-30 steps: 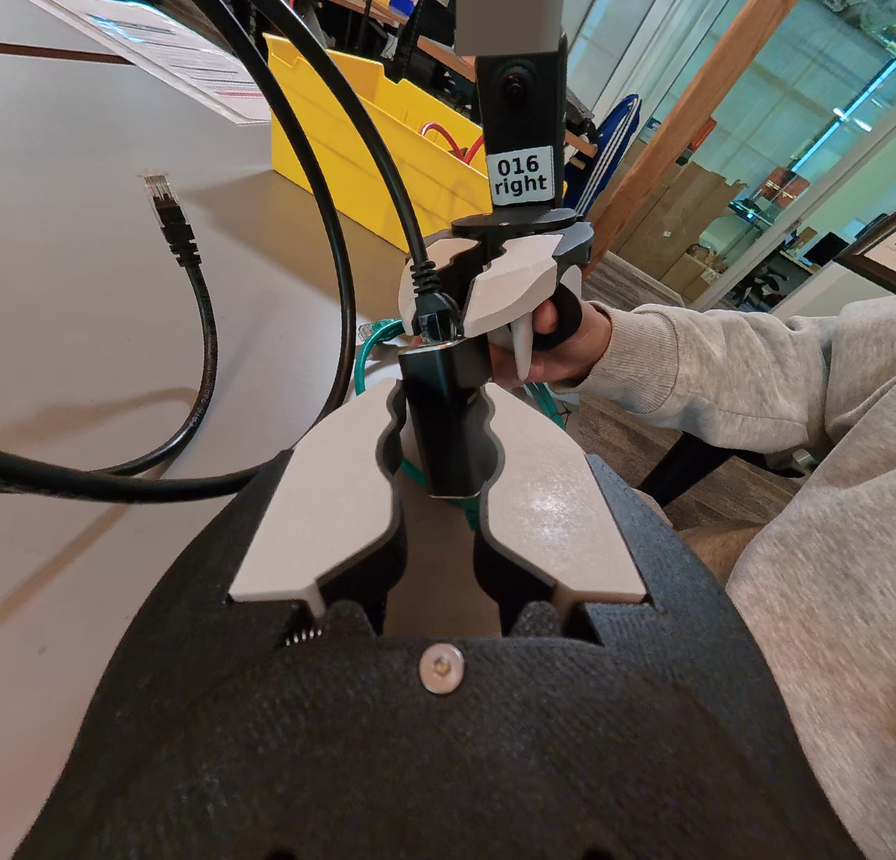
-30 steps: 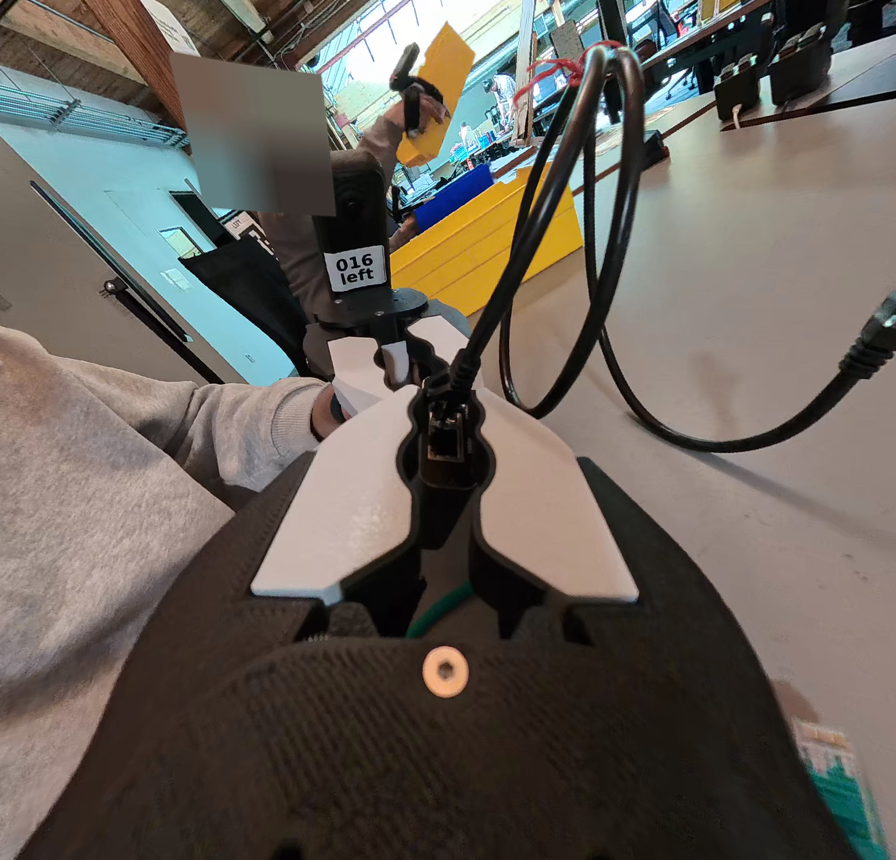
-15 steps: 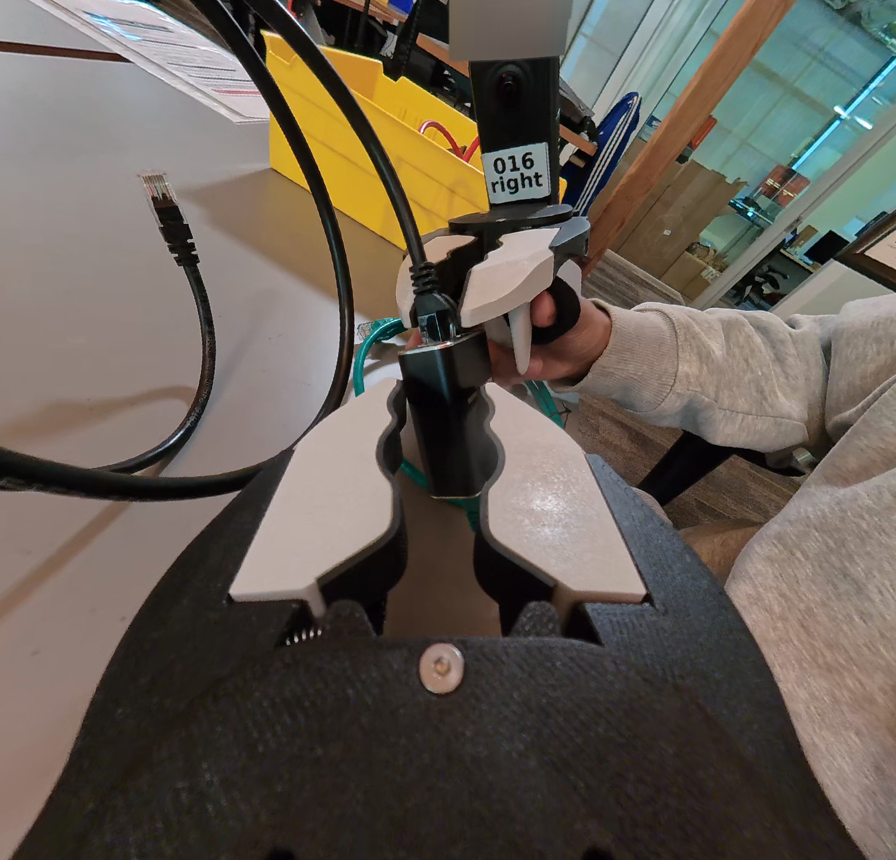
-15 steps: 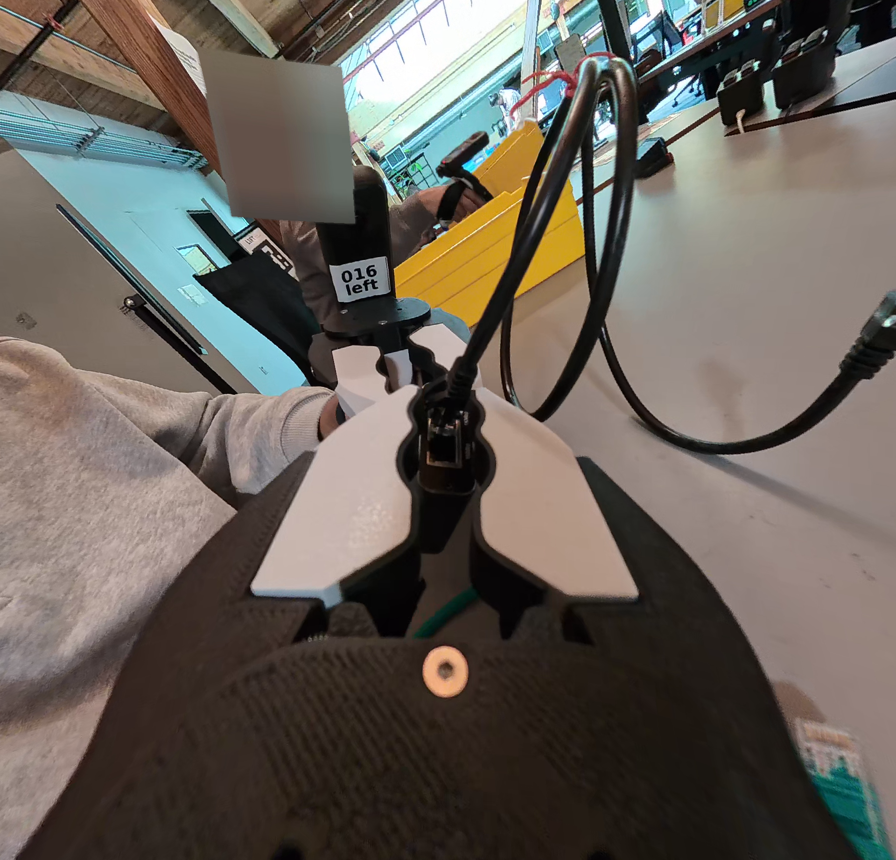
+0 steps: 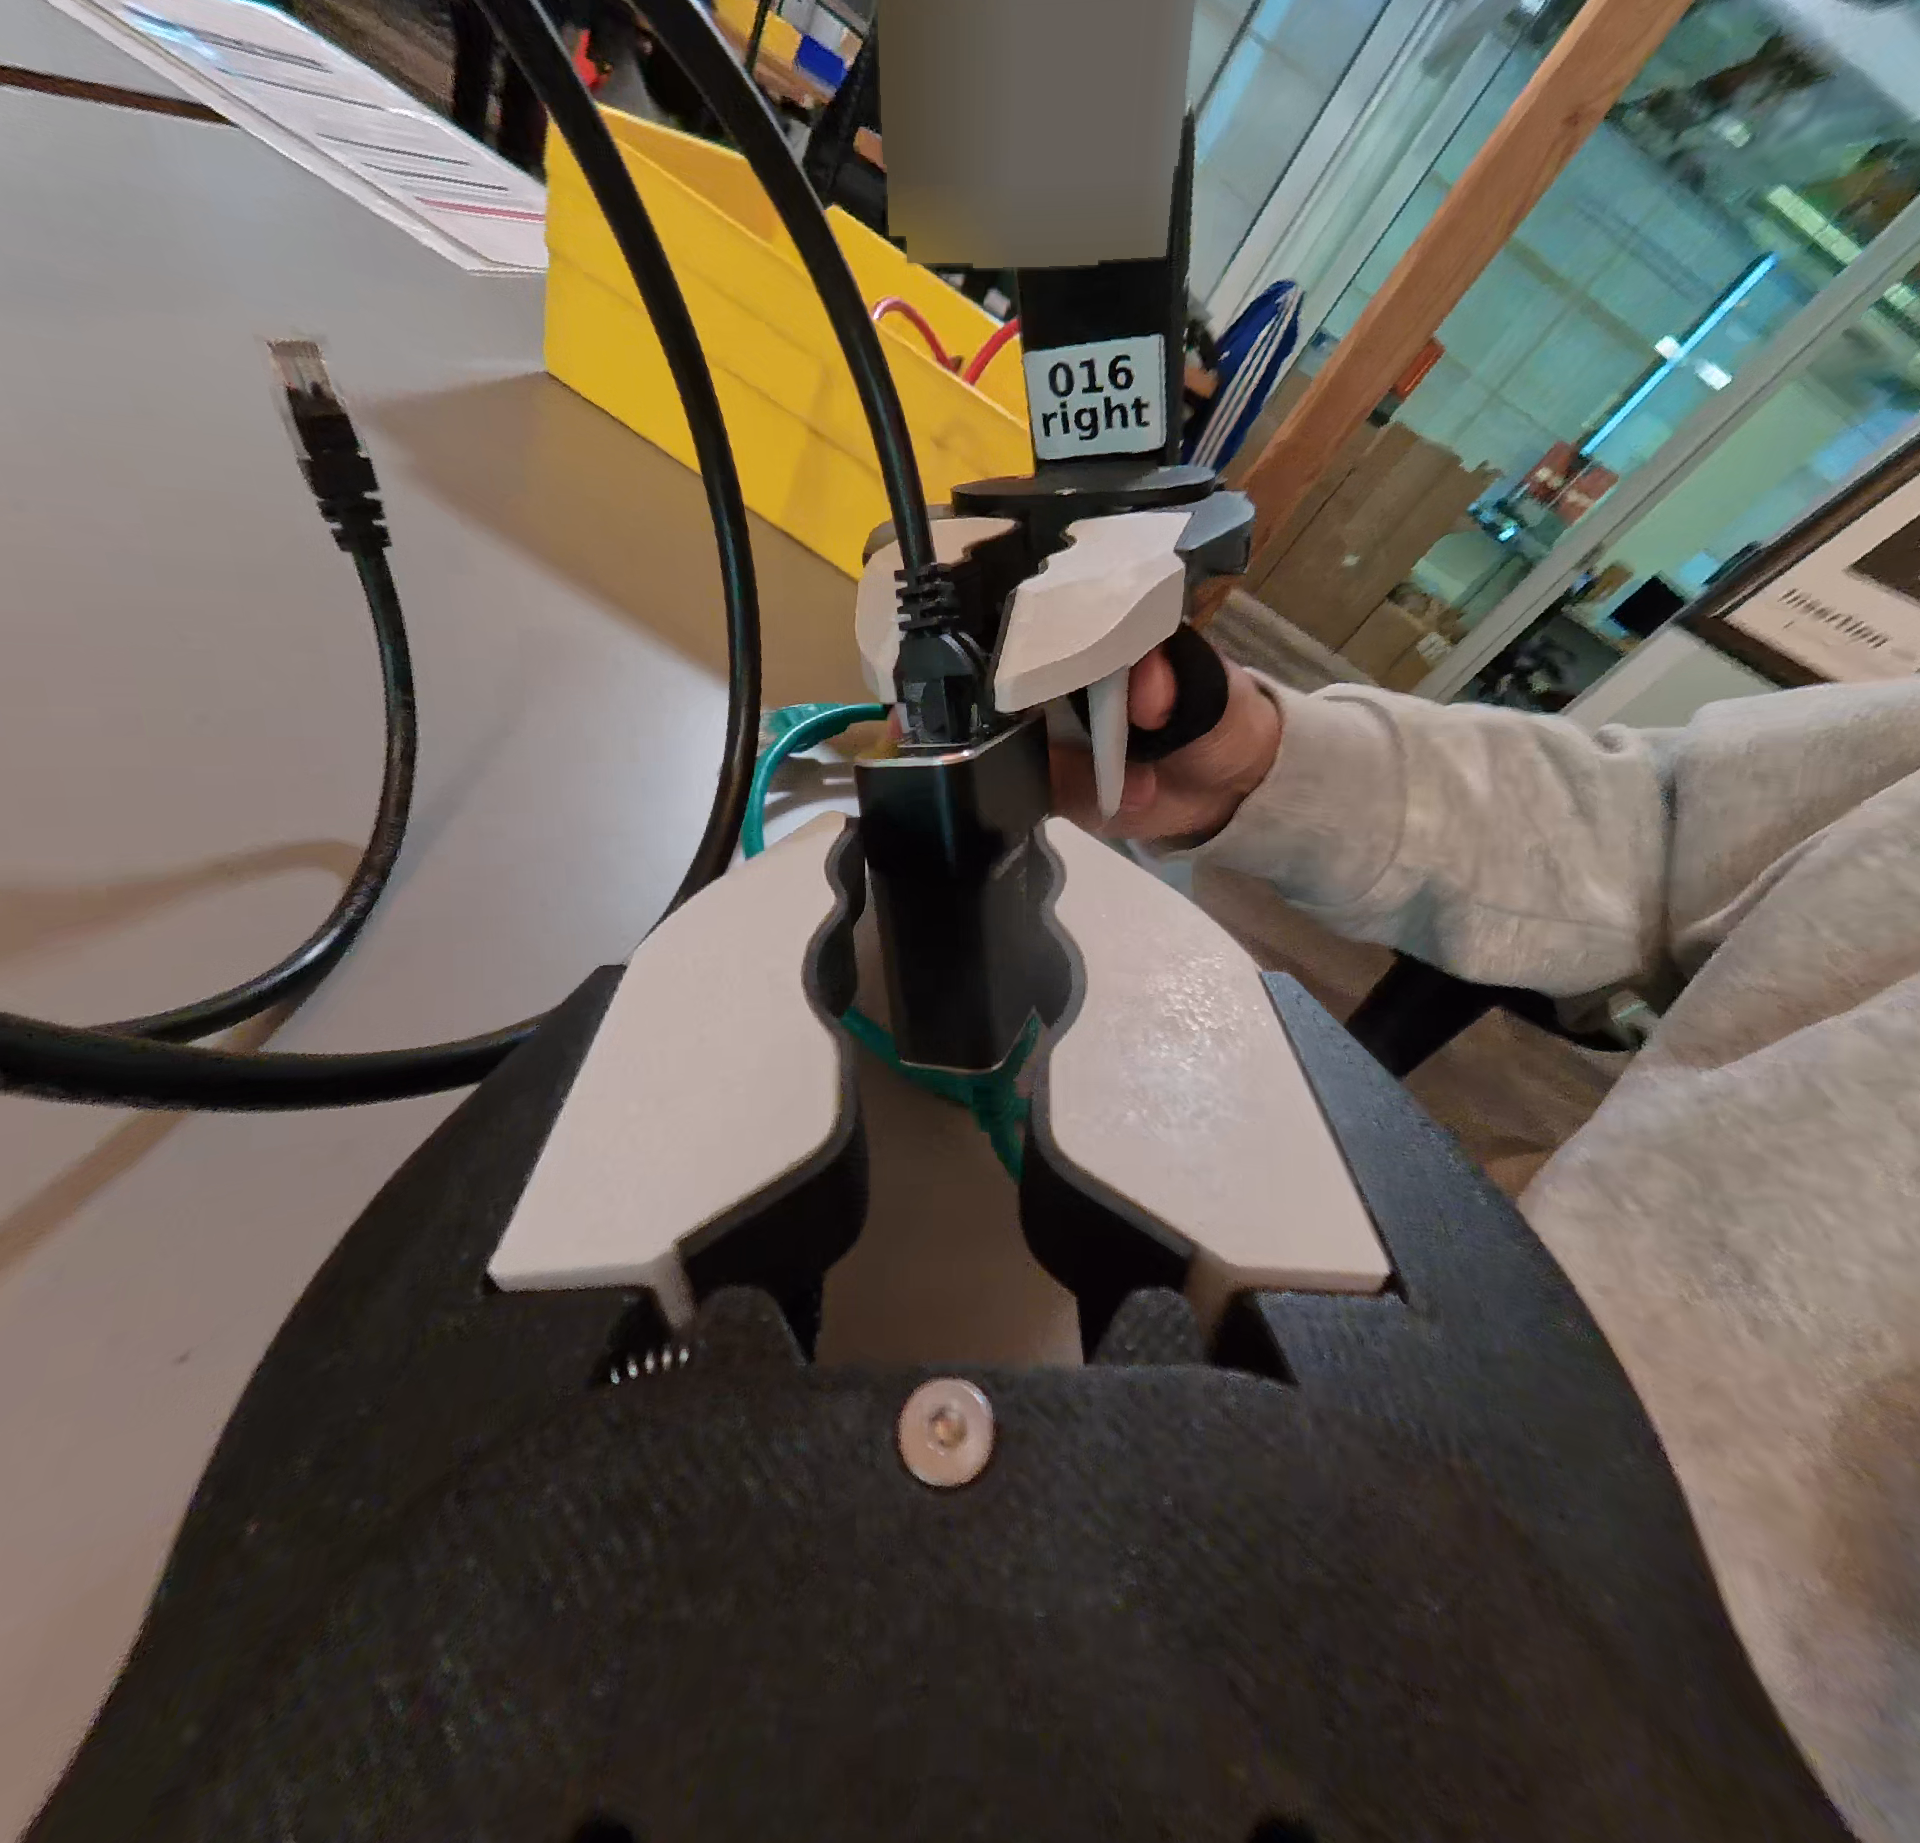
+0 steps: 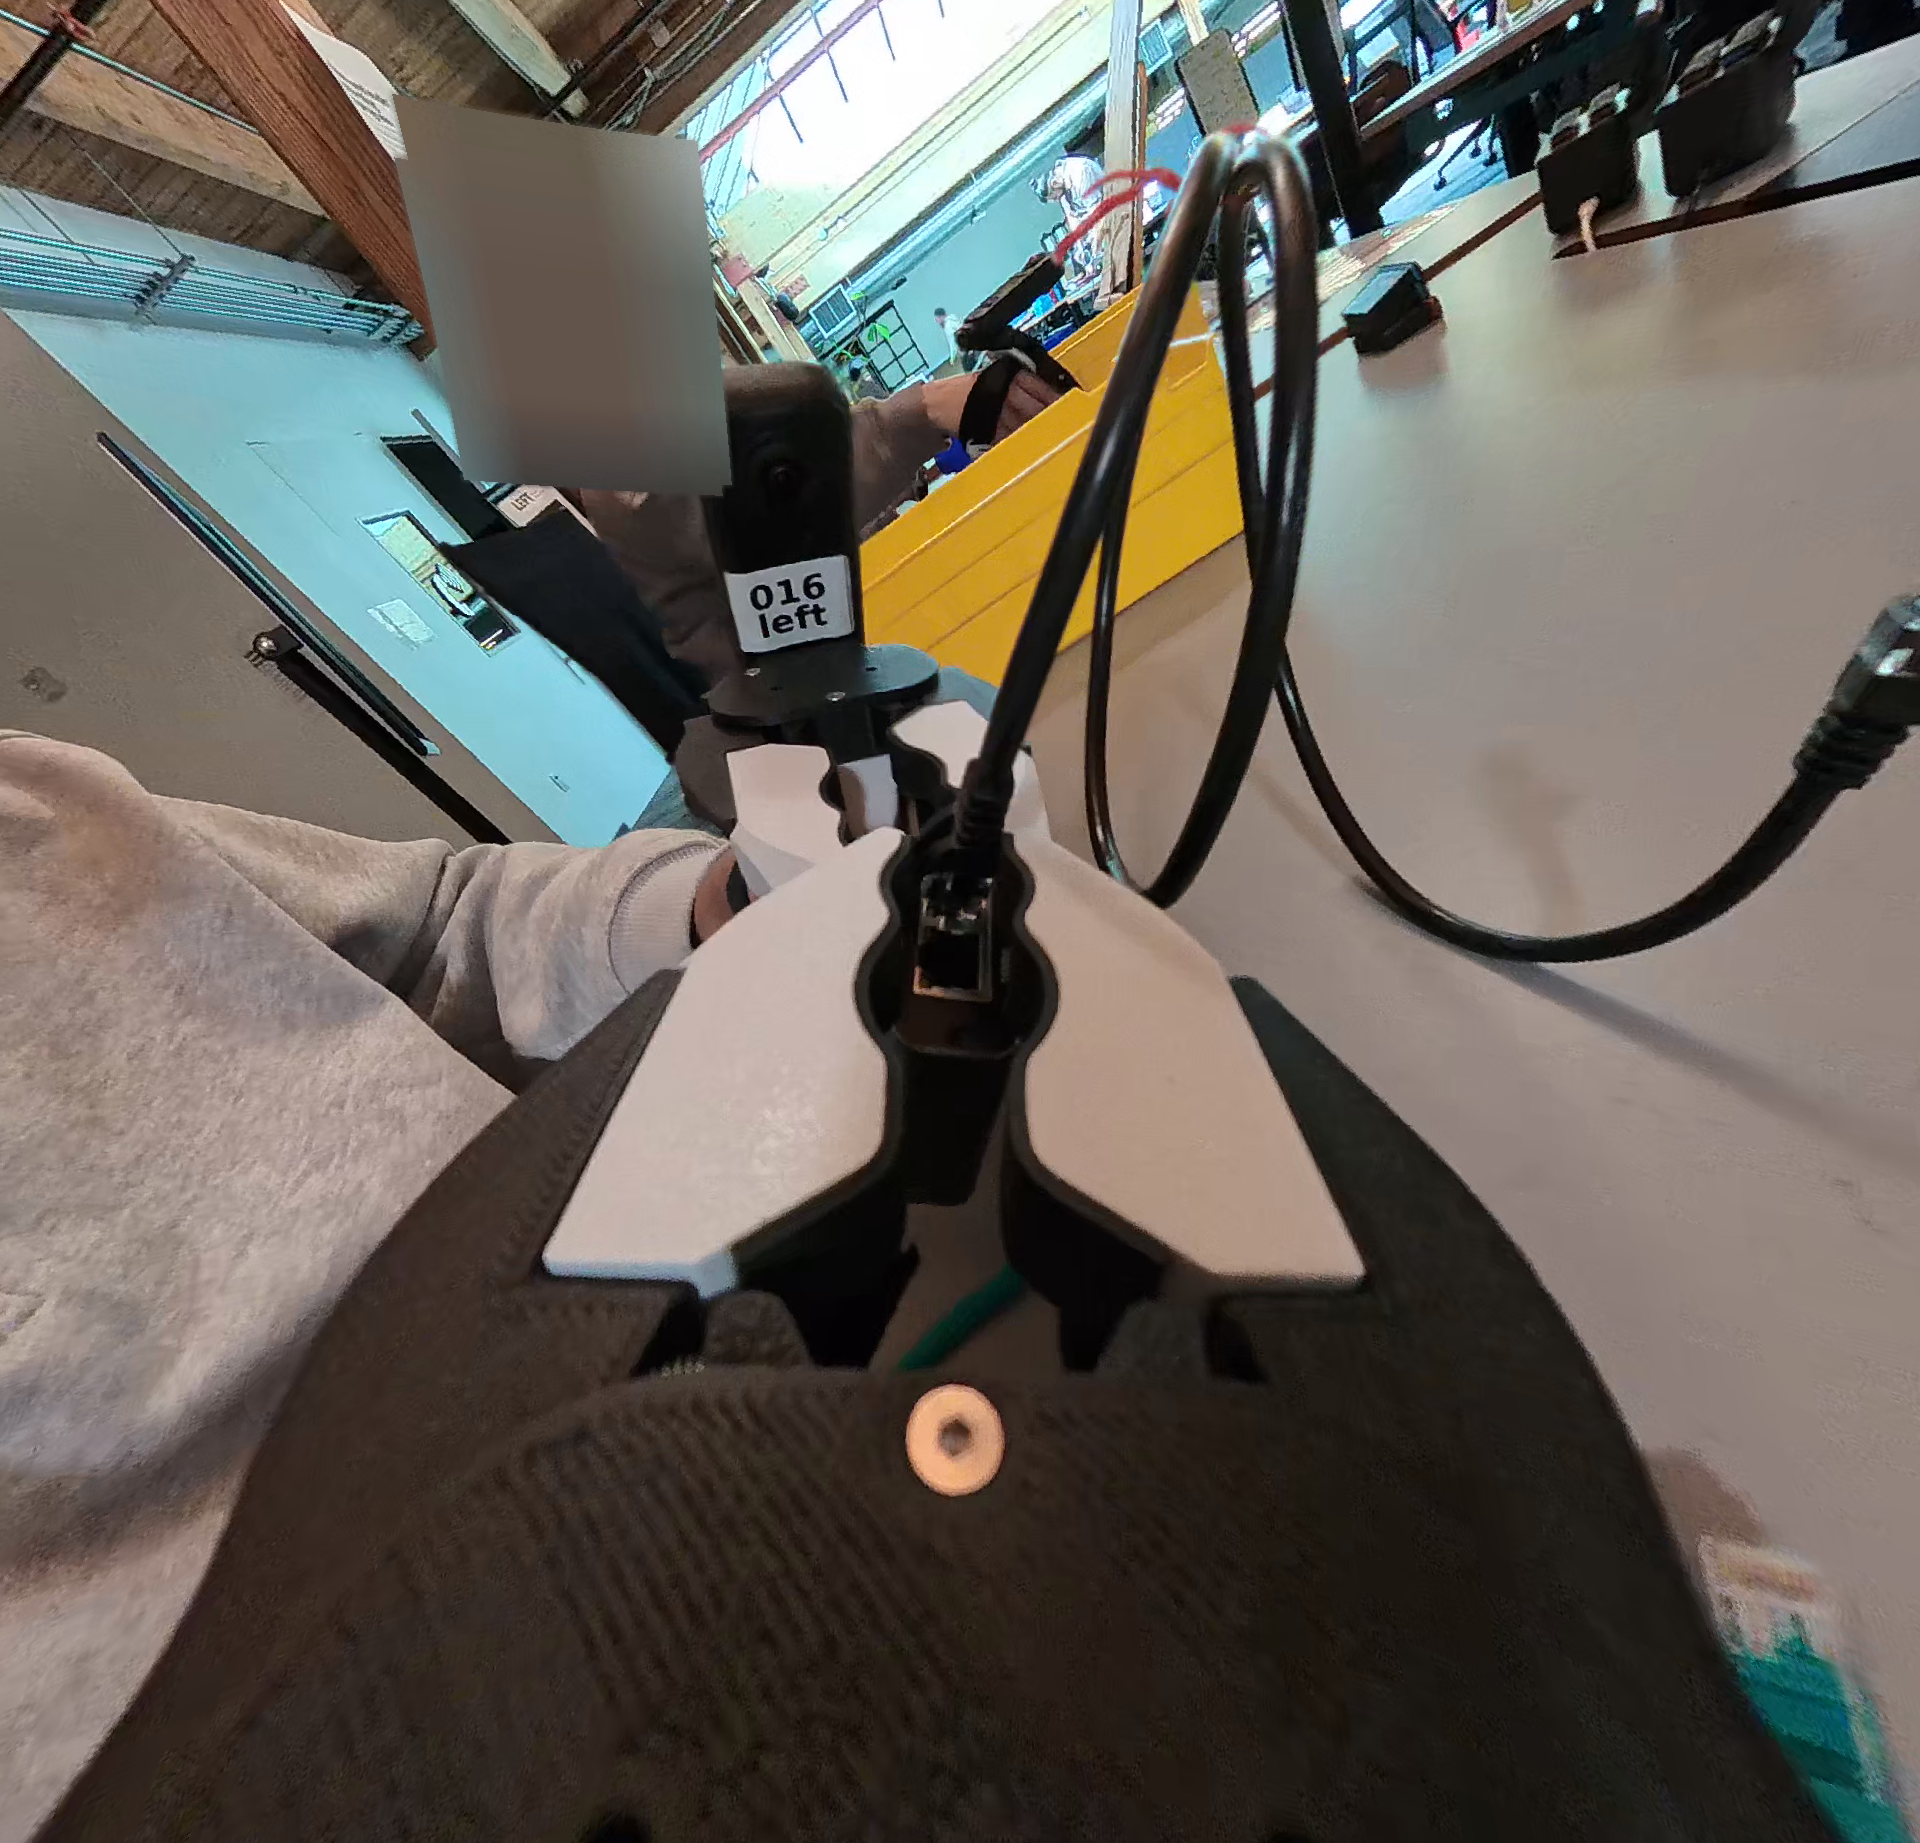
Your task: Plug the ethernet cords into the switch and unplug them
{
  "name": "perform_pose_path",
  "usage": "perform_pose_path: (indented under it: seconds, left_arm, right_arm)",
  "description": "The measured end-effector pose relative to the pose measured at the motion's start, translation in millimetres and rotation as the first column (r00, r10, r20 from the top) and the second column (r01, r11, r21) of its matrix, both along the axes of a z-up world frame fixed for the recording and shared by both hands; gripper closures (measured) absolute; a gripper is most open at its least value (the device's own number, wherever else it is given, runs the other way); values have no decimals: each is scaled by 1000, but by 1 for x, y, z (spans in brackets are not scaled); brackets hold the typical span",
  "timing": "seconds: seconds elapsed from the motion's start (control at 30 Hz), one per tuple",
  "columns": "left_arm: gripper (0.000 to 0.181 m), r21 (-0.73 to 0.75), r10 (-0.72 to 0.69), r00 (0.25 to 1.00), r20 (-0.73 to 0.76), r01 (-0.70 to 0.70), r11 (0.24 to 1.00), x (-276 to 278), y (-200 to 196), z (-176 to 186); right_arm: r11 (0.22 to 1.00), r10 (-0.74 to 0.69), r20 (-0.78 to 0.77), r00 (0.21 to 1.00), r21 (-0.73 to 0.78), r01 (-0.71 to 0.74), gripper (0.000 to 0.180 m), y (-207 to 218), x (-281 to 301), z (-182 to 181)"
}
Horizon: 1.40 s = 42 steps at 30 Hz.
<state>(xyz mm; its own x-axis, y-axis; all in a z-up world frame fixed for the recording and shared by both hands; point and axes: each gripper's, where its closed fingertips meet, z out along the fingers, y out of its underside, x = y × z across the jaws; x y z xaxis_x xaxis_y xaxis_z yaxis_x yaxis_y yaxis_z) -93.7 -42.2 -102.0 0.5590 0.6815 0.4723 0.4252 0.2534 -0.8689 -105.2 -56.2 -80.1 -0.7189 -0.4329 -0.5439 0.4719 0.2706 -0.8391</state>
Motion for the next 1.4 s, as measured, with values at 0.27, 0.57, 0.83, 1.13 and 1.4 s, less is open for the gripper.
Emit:
perform_pose_path:
  seconds: [0.27,0.57,0.83,1.13,1.4]
  left_arm:
    - [141,190,-98,995,30,90,978,3,13,3]
    - [154,18,12,999,39,-13,1000,-1,-5,-5]
    - [150,-431,112,993,-39,-118,895,-4,-20,-18]
    - [150,-557,59,997,-59,-82,827,0,-8,-25]
    - [153,-667,-39,997,-68,-16,744,5,17,-35]
  right_arm:
    - [998,17,40,999,-53,-15,166,1,6,7]
    - [984,-149,-134,980,-114,134,150,-3,-10,7]
    - [937,-344,-634,693,-275,214,135,0,-19,9]
    - [965,-245,-898,366,-261,4,147,10,13,-4]
    - [996,-78,-958,274,-89,-31,146,25,7,-22]
